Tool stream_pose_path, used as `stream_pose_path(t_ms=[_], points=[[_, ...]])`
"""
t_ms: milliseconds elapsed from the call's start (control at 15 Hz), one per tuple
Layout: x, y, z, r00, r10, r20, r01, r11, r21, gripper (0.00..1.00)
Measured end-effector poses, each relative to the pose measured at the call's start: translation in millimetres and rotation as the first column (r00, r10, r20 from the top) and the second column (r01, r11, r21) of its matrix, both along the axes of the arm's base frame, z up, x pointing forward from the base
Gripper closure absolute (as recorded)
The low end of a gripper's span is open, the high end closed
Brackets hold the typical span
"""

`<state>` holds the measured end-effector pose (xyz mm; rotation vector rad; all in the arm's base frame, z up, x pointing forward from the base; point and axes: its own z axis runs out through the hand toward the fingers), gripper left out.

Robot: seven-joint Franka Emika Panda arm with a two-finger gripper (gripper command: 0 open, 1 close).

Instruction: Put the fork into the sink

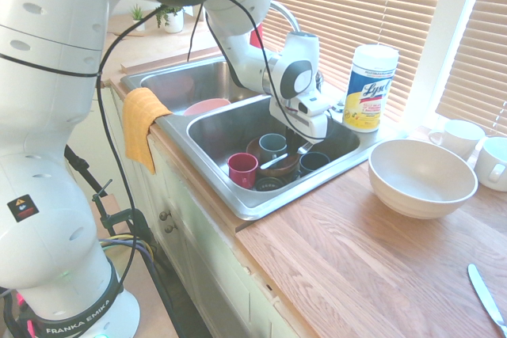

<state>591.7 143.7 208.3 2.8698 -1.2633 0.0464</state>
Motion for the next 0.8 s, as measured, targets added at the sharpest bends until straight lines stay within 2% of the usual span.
stream_pose_path(t_ms=[133, 200, 800], points=[[0, 4, -16, 1.000, 0.005, -0.009, -0.005, 1.000, -0.002, 1.00], [1, 4, -22, 1.000, 0.001, -0.015, -0.001, 1.000, -0.004, 0.00], [7, -7, -29, 0.999, -0.036, -0.019, 0.036, 0.999, 0.002, 0.00]])
